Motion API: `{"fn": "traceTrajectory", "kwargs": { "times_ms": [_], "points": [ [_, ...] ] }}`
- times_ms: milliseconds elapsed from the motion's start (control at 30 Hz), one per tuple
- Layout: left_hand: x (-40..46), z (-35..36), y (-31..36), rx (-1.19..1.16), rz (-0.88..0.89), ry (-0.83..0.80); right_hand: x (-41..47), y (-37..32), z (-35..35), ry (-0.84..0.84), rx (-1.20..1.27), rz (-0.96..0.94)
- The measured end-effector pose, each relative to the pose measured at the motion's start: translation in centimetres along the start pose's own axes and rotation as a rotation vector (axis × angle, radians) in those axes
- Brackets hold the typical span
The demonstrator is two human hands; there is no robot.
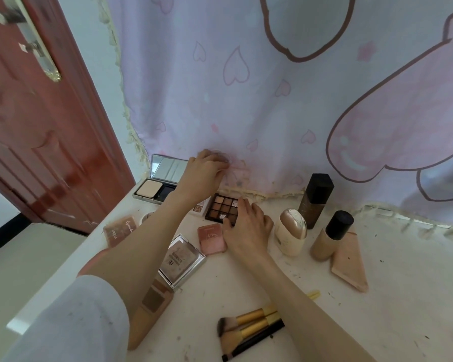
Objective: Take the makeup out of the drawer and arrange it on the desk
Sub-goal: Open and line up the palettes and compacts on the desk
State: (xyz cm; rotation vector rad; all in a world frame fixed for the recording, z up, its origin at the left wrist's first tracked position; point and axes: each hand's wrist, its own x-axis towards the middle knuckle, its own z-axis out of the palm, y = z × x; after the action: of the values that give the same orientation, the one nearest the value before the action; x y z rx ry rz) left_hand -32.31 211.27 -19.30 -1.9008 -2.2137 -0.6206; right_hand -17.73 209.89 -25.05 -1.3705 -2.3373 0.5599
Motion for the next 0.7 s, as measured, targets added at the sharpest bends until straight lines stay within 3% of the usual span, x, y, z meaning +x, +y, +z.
{"fn": "traceTrajectory", "kwargs": {
  "times_ms": [167,267,500,600,700],
  "points": [
    [-1.5,-1.2,0.1,-0.026,-0.008,-0.165,-0.5,-0.2,-0.5,-0.091,0.040,-0.002],
    [-3.0,-2.5,-0.1,-0.055,-0.051,-0.181,-1.1,-0.9,-1.2,-0.073,0.085,-0.043],
    [-9.6,-6.1,-2.2,-0.225,-0.174,-0.208,-4.0,-3.4,-1.5,-0.015,0.059,-0.359],
    [-12.7,-6.8,-4.3,-0.080,-0.279,-0.199,-5.3,-4.4,-0.4,-0.104,-0.072,-0.483],
    [-15.0,-6.4,-6.0,0.068,-0.338,-0.329,-6.0,-4.9,0.9,-0.140,-0.206,-0.535]
  ]
}}
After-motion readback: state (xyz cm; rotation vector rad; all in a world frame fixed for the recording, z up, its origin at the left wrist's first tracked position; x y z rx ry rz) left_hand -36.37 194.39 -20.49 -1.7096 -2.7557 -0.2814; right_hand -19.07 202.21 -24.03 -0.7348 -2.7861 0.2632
